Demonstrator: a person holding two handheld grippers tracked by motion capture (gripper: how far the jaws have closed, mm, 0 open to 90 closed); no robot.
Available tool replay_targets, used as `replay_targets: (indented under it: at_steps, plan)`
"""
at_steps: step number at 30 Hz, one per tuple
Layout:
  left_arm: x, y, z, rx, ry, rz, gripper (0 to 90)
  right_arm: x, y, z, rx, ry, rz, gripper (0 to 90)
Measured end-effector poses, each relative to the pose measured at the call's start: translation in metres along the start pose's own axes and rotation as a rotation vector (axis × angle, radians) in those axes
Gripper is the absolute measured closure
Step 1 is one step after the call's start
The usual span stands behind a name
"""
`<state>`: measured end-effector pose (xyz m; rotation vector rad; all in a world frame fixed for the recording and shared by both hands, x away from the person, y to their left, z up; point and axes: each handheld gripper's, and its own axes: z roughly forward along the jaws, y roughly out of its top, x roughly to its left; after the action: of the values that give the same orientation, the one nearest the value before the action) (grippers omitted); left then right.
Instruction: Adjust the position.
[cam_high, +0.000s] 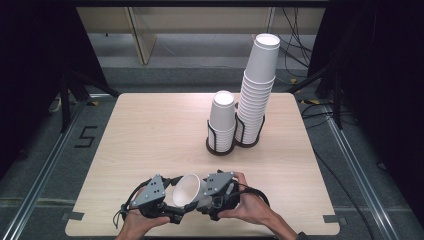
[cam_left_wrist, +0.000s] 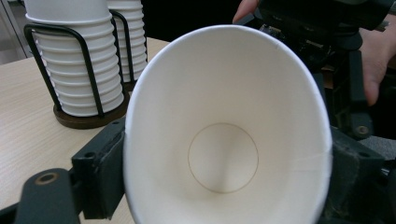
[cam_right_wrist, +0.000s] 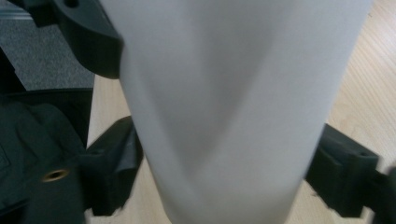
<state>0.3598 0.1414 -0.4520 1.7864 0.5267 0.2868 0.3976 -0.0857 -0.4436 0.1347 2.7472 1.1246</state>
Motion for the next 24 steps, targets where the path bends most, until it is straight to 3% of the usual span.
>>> replay_targets:
  at_steps: [3,4,6,7,10,11,16,22,24]
  plan:
    - [0.001,-0.003,0.002,0.003,0.001,-0.021,11.1,0.000,-0.001,0.001,0.008,0.007,-0.007,21.6]
    - [0.002,-0.004,0.003,-0.016,-0.012,-0.036,9.2,-0.001,-0.002,0.002,0.002,0.019,-0.003,21.9]
    - [0.004,-0.004,0.002,-0.012,0.001,-0.061,8.7,-0.001,-0.002,0.002,-0.007,0.023,0.002,22.1]
    - [0.006,-0.004,0.001,-0.036,0.001,-0.095,7.7,-0.005,-0.005,0.001,-0.053,0.038,0.019,22.3]
    - [0.008,-0.004,-0.001,-0.045,0.006,-0.116,7.5,-0.006,-0.006,-0.001,-0.077,0.040,0.037,22.4]
    - [0.009,-0.004,-0.001,-0.070,-0.006,-0.132,7.3,-0.008,-0.007,-0.003,-0.113,0.053,0.058,22.6]
    - [0.011,-0.004,-0.004,-0.081,0.005,-0.165,7.3,-0.012,-0.009,-0.007,-0.149,0.050,0.075,22.8]
    - [0.012,-0.003,-0.006,-0.105,0.001,-0.176,8.2,-0.015,-0.010,-0.012,-0.173,0.049,0.091,22.8]
    - [0.013,-0.004,-0.006,-0.126,-0.011,-0.182,9.2,-0.019,-0.011,-0.017,-0.199,0.029,0.101,22.9]
